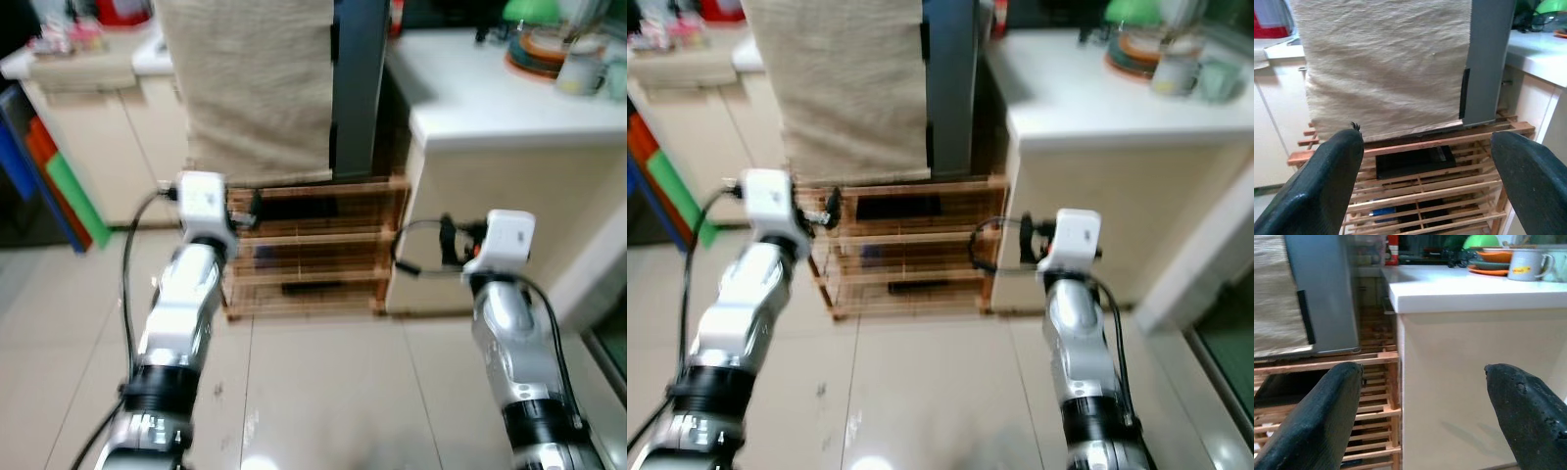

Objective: Restocking fridge

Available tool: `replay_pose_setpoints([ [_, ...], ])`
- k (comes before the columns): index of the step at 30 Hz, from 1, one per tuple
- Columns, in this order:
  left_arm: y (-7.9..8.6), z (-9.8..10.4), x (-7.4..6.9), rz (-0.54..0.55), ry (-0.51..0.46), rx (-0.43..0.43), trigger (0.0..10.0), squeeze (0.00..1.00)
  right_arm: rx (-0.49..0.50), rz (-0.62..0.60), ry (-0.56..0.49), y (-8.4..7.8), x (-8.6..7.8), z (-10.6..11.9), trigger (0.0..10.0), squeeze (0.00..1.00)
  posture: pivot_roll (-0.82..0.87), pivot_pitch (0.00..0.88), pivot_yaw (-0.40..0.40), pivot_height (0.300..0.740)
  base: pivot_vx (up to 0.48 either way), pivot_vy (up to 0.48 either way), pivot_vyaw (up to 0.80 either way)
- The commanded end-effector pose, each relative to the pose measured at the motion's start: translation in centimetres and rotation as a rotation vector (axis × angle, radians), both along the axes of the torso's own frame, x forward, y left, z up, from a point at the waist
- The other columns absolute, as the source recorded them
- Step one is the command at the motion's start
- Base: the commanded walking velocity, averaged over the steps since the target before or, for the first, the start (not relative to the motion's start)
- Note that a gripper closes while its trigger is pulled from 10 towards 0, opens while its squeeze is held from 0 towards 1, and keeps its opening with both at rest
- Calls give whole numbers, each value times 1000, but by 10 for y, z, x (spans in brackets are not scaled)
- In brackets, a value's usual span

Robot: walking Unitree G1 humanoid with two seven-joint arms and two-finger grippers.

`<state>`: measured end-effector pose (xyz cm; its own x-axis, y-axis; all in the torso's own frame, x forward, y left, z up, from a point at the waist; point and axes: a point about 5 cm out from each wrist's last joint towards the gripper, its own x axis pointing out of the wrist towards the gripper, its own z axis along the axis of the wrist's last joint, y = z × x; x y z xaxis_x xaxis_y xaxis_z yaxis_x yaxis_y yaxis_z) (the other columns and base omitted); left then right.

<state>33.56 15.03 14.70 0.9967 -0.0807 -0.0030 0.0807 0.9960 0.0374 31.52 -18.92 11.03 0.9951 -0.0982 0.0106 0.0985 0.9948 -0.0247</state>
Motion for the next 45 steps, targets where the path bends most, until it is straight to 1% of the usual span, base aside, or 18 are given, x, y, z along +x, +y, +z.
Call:
replay_pose_setpoints([
  [1, 5, 2, 0, 27, 2, 20, 10000, 0, -14, 22, -26, 4, 3, 5, 10000, 0, -53, 0, 58, 740, 442, 0, 0],
  [8, 7, 2, 1, 42, 3, 15, 10000, 0, -23, 38, -26, 6, 4, 5, 10000, 0, -51, 0, 57, 740, 449, 0, 0],
  [14, 6, -3, -1, 44, 22, 10, 10000, 0, -28, 43, -23, 5, 4, 3, 10000, 0, -53, 0, 55, 740, 449, 0, 0],
  [15, 5, -8, -1, 46, 51, -11, 10000, 0, -26, 41, -24, 5, 4, 3, 10000, 0, -53, 0, 55, 740, 0, 454, 0],
  [18, 5, -11, -3, 51, 72, -28, 10000, 0, -24, 39, -21, 4, 5, 2, 10000, 0, -54, 0, 56, 740, 0, 471, 0],
  [22, 6, -17, -5, 60, 96, -56, 10000, 0, -19, 32, -17, 2, 5, 2, 10000, 0, -54, 0, 56, 740, 0, 480, -773],
  [33, 12, -19, -5, 86, 114, -79, 10000, 0, -14, 26, -10, 0, 4, -1, 10000, 0, -52, 0, 55, 740, 0, 480, -800],
  [35, 12, -20, -5, 89, 117, -78, 10000, 0, -6, 25, -14, 0, 4, -1, 10000, 0, -53, 0, 55, 740, 0, 480, -800],
  [38, 15, -22, -5, 106, 126, -62, 10000, 0, -11, 40, -19, 2, 2, -2, 10000, 0, -55, 0, 57, 740, 0, 480, 0],
  [41, 16, -19, -4, 105, 90, -22, 10000, 0, -17, 50, -19, 5, 1, -2, 10000, 0, -56, 0, 58, 740, 0, 320, 0],
  [44, 13, -17, -5, 84, 75, -22, 10000, 0, -15, 53, -21, 6, 1, -2, 10000, 0, -56, 0, 58, 740, 0, 0, 0],
  [45, 12, -16, -5, 74, 73, -34, 10000, 0, -10, 56, -22, 6, 1, -2, 10000, 0, -57, 0, 59, 740, 0, 262, 0],
])
